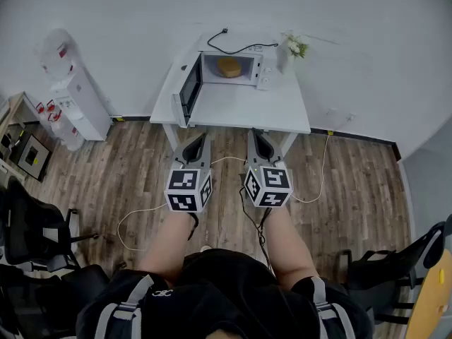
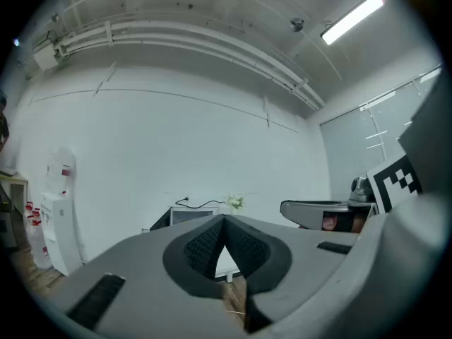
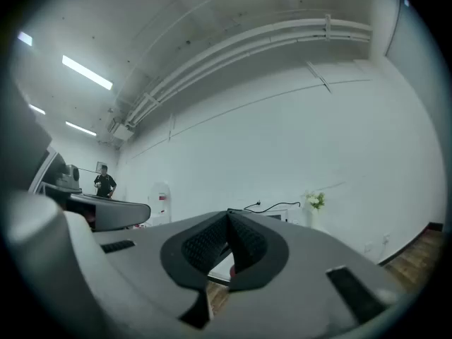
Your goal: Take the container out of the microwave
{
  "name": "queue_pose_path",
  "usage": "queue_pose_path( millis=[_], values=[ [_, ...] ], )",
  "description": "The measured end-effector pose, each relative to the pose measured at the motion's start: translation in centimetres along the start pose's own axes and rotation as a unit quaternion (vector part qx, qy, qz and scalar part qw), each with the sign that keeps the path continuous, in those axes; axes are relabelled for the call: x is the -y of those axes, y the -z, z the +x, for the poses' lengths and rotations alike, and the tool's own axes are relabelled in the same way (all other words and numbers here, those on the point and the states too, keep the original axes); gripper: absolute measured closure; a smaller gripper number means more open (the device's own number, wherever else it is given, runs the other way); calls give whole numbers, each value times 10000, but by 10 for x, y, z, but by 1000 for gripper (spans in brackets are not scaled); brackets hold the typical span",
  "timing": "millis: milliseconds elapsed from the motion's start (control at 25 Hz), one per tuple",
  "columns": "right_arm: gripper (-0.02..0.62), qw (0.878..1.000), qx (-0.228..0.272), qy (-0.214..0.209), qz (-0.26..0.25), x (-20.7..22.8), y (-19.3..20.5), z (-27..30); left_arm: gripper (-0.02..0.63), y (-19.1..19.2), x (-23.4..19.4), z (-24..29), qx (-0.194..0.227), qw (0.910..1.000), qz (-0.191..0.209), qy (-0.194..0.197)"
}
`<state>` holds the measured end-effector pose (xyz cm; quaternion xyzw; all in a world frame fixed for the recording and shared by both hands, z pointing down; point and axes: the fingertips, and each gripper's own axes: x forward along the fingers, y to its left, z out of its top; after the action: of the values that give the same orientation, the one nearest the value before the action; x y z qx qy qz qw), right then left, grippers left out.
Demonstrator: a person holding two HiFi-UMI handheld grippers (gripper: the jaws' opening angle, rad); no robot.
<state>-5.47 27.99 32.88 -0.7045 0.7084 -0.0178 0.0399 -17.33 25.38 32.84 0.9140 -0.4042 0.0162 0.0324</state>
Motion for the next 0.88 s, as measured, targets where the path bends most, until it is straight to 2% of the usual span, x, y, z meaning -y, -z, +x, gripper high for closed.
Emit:
queue_pose_path(
  millis=[320, 560, 880],
  values=[
    [595, 9998, -3, -94, 174, -8, 5, 2, 604, 4, -3, 0, -60, 9999, 36, 91],
    [595, 9999, -100, -104, 15, -24, 16, 21, 604, 13, -24, 9, -157, 9997, -50, 158],
    [595, 9999, 50, 147, -25, -42, 18, 50, 606, 12, -60, 24, -119, 9991, 29, 400]
  ],
)
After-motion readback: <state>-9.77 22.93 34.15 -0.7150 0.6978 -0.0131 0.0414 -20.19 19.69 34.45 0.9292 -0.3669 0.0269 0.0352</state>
